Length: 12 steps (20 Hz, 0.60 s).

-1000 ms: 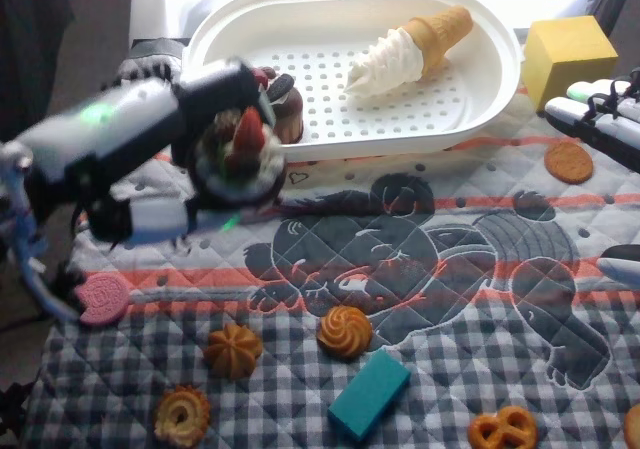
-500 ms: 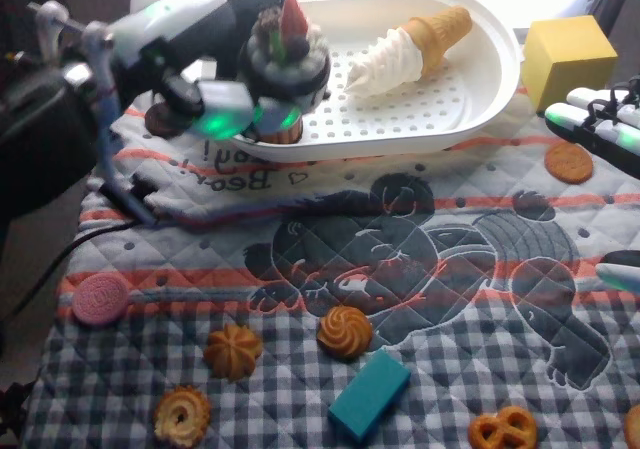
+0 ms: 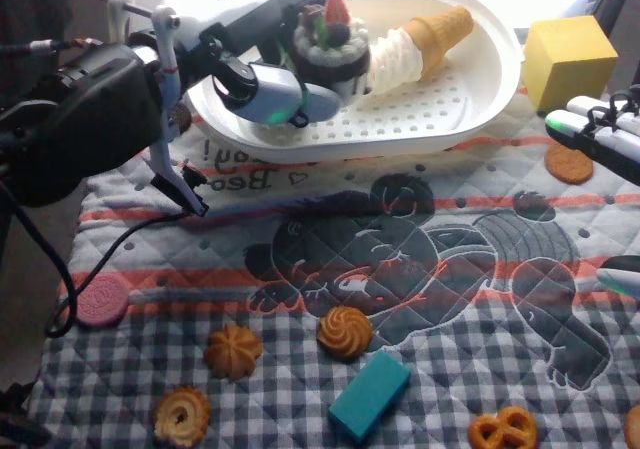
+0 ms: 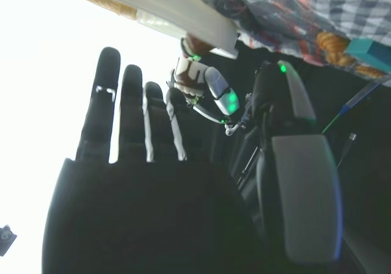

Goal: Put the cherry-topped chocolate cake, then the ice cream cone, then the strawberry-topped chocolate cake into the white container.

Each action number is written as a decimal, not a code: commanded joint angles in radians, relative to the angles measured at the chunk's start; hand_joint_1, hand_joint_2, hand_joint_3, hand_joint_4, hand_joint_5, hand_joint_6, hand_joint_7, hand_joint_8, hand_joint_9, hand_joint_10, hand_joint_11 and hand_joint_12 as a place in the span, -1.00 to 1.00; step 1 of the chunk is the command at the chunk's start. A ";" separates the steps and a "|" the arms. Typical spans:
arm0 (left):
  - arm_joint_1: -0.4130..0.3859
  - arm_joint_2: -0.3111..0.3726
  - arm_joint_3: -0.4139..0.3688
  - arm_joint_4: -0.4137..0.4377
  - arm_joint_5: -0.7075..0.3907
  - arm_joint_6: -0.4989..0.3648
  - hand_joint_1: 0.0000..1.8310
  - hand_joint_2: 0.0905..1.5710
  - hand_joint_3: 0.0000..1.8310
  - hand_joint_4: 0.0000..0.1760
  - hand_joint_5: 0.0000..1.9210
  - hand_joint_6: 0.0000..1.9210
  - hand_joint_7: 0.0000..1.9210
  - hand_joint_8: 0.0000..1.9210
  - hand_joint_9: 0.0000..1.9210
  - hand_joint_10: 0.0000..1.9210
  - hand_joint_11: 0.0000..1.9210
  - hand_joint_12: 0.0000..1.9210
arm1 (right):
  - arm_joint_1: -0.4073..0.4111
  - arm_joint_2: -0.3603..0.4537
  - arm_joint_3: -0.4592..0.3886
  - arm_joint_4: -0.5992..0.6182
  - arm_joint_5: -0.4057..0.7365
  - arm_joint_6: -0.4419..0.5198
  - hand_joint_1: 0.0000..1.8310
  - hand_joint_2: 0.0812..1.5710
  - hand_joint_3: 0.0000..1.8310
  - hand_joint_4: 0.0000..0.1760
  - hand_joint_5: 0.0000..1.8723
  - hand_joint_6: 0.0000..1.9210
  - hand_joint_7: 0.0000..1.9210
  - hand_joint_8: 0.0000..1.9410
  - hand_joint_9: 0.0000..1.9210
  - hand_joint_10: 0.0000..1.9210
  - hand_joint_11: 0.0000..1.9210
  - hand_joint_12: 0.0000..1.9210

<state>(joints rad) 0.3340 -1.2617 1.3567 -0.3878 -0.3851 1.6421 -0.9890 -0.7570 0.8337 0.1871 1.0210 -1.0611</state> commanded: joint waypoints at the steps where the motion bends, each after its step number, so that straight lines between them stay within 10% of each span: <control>1: -0.006 0.006 0.000 0.001 -0.090 -0.005 0.01 0.22 -1.00 -0.23 -0.97 -0.06 -0.97 0.03 -1.00 0.32 -1.00 0.95 | 0.006 0.003 0.005 0.002 0.124 0.005 -0.32 0.53 -0.99 -1.00 -1.00 -1.00 -0.97 -1.00 -1.00 -0.62 -1.00 -0.04; 7: -0.004 0.021 -0.028 0.022 -0.113 -0.004 -0.09 0.12 -1.00 0.10 -1.00 -0.33 -0.97 -0.33 -1.00 -0.01 -1.00 0.81 | 0.004 0.003 0.005 0.003 0.124 0.005 -0.30 0.53 -1.00 -1.00 -1.00 -1.00 -0.96 -1.00 -1.00 -0.61 -1.00 0.00; 9: -0.002 0.034 -0.042 0.027 -0.130 -0.004 -0.07 0.15 -1.00 0.67 -1.00 -0.43 -1.00 -0.64 -1.00 -0.19 -1.00 0.94 | 0.004 0.003 0.005 0.003 0.125 0.005 -0.31 0.52 -1.00 -1.00 -1.00 -1.00 -1.00 -1.00 -1.00 -0.66 -1.00 0.01; 10: -0.002 0.047 -0.056 0.031 -0.145 -0.004 -0.03 0.17 -0.99 0.33 -1.00 -0.42 -1.00 -0.76 -1.00 -0.22 -1.00 0.97 | 0.004 0.003 0.004 0.003 0.126 0.005 -0.31 0.51 -1.00 -1.00 -1.00 -1.00 -1.00 -1.00 -1.00 -0.68 -1.00 0.02; 11: -0.002 0.062 -0.072 0.035 -0.161 -0.004 -0.05 0.17 -1.00 0.24 -1.00 -0.43 -1.00 -0.78 -1.00 -0.35 -1.00 0.76 | 0.004 0.003 0.004 0.003 0.126 0.005 -0.32 0.51 -1.00 -1.00 -1.00 -1.00 -1.00 -1.00 -1.00 -0.67 -1.00 0.05; 12: -0.002 0.074 -0.084 0.039 -0.176 -0.004 -0.07 0.17 -1.00 0.34 -1.00 -0.54 -1.00 -0.86 -1.00 -0.65 -1.00 -0.03 | 0.004 0.003 0.004 0.003 0.127 0.005 -0.31 0.51 -1.00 -1.00 -1.00 -1.00 -1.00 -1.00 -1.00 -0.68 -1.00 0.09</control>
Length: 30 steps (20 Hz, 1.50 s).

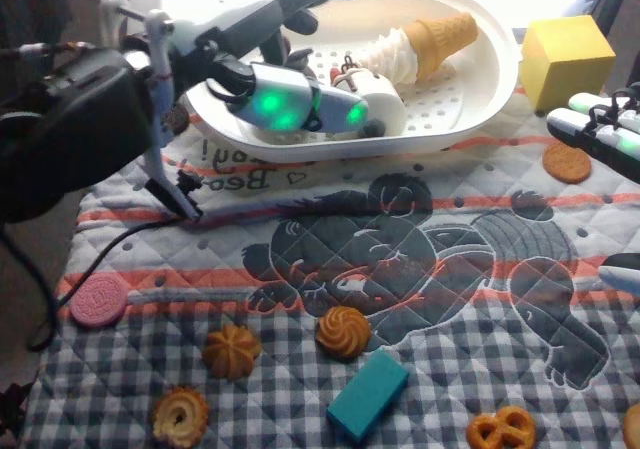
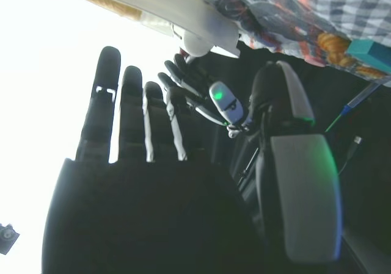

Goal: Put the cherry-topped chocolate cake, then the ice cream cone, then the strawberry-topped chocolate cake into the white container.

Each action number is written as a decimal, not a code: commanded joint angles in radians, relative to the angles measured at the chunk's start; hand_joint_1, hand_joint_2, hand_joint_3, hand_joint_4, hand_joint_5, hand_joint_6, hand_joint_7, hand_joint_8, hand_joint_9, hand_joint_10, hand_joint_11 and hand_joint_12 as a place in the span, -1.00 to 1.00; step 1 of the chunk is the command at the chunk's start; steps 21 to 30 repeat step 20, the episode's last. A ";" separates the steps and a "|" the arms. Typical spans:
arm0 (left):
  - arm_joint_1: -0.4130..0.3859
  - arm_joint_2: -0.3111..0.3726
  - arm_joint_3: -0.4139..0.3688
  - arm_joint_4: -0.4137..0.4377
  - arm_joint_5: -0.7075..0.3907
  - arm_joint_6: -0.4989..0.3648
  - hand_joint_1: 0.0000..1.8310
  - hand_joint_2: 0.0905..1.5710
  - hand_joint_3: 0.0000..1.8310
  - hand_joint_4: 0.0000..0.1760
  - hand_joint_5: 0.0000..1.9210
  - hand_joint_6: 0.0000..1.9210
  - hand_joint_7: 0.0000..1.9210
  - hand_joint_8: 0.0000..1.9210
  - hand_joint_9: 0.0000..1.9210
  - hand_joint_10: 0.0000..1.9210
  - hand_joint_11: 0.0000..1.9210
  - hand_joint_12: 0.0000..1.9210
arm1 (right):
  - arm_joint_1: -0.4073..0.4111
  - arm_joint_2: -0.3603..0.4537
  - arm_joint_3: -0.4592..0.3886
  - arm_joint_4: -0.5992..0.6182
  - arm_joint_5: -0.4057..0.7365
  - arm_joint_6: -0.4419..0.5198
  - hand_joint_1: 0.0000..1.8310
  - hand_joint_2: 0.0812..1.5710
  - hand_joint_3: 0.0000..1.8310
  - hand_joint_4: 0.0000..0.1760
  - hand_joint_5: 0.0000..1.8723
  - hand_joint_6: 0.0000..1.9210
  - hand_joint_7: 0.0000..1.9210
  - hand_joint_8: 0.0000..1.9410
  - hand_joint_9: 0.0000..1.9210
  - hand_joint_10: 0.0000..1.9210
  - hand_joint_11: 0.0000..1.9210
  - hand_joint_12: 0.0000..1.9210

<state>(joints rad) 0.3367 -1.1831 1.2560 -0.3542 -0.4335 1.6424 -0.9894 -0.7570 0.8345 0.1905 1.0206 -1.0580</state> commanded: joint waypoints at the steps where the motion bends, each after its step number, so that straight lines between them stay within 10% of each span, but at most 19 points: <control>1: -0.001 0.023 -0.010 0.012 -0.163 -0.005 -0.09 0.17 -1.00 0.42 -0.99 -0.68 -0.99 -0.95 -1.00 -0.80 -1.00 -0.56 | 0.004 0.003 0.002 0.000 0.130 0.002 -0.32 0.51 -1.00 -1.00 -1.00 -1.00 -1.00 -1.00 -1.00 -0.66 -1.00 0.12; 4: 0.010 0.070 -0.060 0.025 -0.230 -0.005 -0.17 0.16 -1.00 0.72 -1.00 -0.77 -1.00 -1.00 -1.00 -0.93 -1.00 -0.53 | 0.004 0.008 -0.002 0.000 0.135 0.002 -0.32 0.49 -1.00 -1.00 -1.00 -1.00 -1.00 -1.00 -1.00 -0.68 -1.00 0.15; 5: 0.015 0.091 -0.084 0.034 -0.260 -0.005 -0.17 0.21 -1.00 0.61 -0.95 -0.87 -0.97 -0.99 -1.00 -0.80 -1.00 -0.06 | 0.004 0.011 -0.005 0.000 0.140 0.002 -0.30 0.51 -1.00 -1.00 -1.00 -1.00 -1.00 -1.00 -1.00 -0.67 -1.00 0.20; 6: 0.021 0.108 -0.103 0.042 -0.285 -0.005 -0.14 0.23 -0.99 0.90 -0.95 -0.88 -0.99 -1.00 -1.00 -0.83 -1.00 -0.08 | 0.003 0.013 -0.007 0.000 0.145 0.002 -0.27 0.52 -1.00 -1.00 -1.00 -1.00 -1.00 -1.00 -1.00 -0.67 -1.00 0.22; 13: 0.159 0.267 -0.280 0.076 -0.571 -0.024 -0.16 0.18 -1.00 1.00 -0.95 -0.94 -0.87 -0.99 -0.92 -0.78 -1.00 0.14 | -0.015 0.049 -0.038 -0.001 0.236 0.002 -0.27 0.54 -1.00 -0.66 -1.00 -1.00 -0.97 -1.00 -1.00 -0.71 -1.00 -0.07; 15: 0.212 0.304 -0.318 0.083 -0.655 -0.050 -0.17 0.22 -0.99 1.00 -0.94 -0.97 -0.87 -1.00 -0.89 -0.83 -1.00 -0.02 | -0.017 0.061 -0.046 -0.001 0.263 0.002 -0.22 0.59 -0.99 -1.00 -1.00 -1.00 -1.00 -1.00 -1.00 -0.67 -1.00 -0.05; 20: 0.330 0.371 -0.365 0.087 -0.828 -0.187 -0.17 0.27 -1.00 1.00 -0.85 -0.98 -0.82 -1.00 -0.81 -0.95 -1.00 -0.08 | -0.017 0.092 -0.065 0.007 0.329 -0.005 -0.23 0.55 -1.00 -0.93 -1.00 -1.00 -1.00 -1.00 -1.00 -0.70 -1.00 -0.03; 30: 0.330 0.371 -0.365 0.087 -0.828 -0.187 -0.17 0.27 -1.00 1.00 -0.85 -0.98 -0.82 -1.00 -0.81 -0.95 -1.00 -0.08 | -0.017 0.092 -0.065 0.007 0.329 -0.005 -0.23 0.55 -1.00 -0.93 -1.00 -1.00 -1.00 -1.00 -1.00 -0.70 -1.00 -0.03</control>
